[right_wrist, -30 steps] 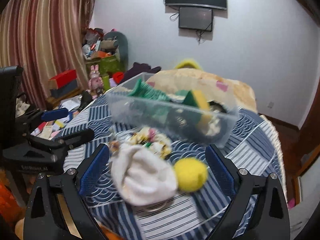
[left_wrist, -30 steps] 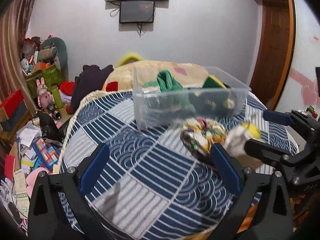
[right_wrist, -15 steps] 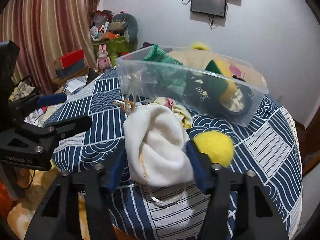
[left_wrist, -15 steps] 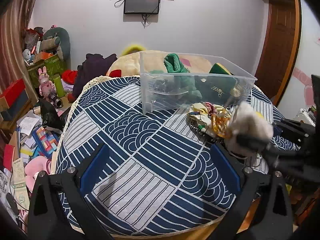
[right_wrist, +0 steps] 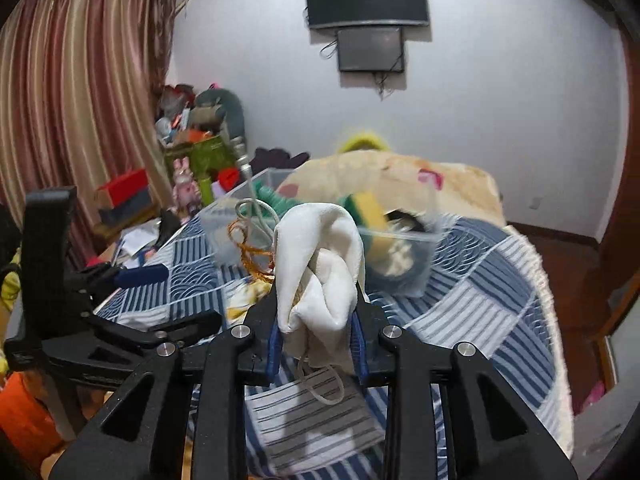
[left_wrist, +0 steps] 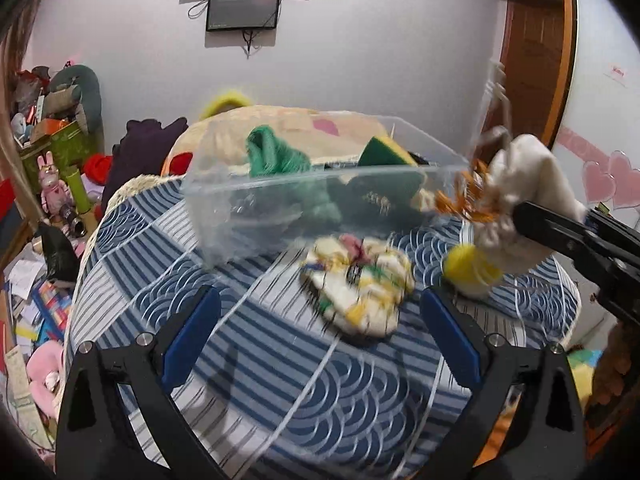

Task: Organize soft objects
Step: 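Grasp the white cloth bag with the right tool while the left tool grasps the floral scrunchie, then drop the scrunchie into the clear box with the left tool while the right tool drops the white bag in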

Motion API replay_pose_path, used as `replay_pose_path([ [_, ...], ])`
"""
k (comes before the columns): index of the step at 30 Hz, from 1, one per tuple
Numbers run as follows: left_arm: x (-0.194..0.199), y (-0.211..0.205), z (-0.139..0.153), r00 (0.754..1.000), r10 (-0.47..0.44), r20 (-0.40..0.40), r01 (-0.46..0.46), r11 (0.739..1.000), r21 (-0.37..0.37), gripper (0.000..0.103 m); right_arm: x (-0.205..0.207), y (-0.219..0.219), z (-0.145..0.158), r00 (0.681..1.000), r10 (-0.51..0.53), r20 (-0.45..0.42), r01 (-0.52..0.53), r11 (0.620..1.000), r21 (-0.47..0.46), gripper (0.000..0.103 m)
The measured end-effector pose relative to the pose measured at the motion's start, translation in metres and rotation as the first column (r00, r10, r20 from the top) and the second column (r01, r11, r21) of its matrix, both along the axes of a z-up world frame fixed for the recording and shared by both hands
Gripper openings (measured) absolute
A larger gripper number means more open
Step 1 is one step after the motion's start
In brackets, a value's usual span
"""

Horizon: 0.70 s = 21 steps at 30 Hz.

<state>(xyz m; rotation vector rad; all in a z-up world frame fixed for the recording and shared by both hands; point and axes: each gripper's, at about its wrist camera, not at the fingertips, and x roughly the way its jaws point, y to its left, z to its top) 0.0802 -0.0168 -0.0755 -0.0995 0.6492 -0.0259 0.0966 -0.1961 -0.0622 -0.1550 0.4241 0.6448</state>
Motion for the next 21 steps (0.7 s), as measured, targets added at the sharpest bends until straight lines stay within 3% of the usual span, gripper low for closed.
replay_pose_path([
  [3, 0.019, -0.008, -0.001, 1.0, -0.006, -0.013, 0.007, 0.999, 0.033, 0.081, 0.004, -0.008, 0.001, 0.999, -0.045, 0.018, 0.045, 0.999, -0.004, 0.025],
  [7, 0.043, -0.006, -0.011, 0.997, -0.003, -0.082, 0.005, 1.0, 0.019, 0.062, 0.01, -0.018, 0.001, 0.997, -0.073, 0.004, 0.073, 0.997, 0.015, 0.025],
  [10, 0.056, 0.003, -0.022, 0.989, 0.005, -0.149, -0.009, 1.0, -0.026, 0.049, 0.012, -0.023, 0.001, 0.996, -0.086, 0.005, 0.086, 0.996, 0.021, 0.025],
  [13, 0.063, 0.008, -0.029, 0.982, -0.016, -0.188, 0.002, 0.997, -0.078, 0.044, 0.016, -0.029, 0.001, 0.996, -0.088, -0.007, 0.088, 0.996, 0.034, 0.025],
  [14, 0.064, 0.008, -0.029, 0.982, -0.022, -0.187, 0.007, 0.996, -0.085, 0.043, 0.018, -0.03, 0.0, 0.996, -0.088, -0.012, 0.089, 0.995, 0.036, 0.025],
  [17, 0.065, 0.003, -0.027, 0.982, -0.055, -0.182, 0.04, 0.996, -0.083, 0.027, 0.019, -0.029, -0.002, 0.996, -0.088, -0.025, 0.088, 0.995, 0.036, 0.025],
  [21, 0.059, -0.009, -0.024, 0.986, -0.056, -0.158, 0.053, 0.998, -0.025, 0.012, 0.018, -0.027, -0.002, 0.996, -0.085, -0.024, 0.085, 0.996, 0.03, 0.025],
])
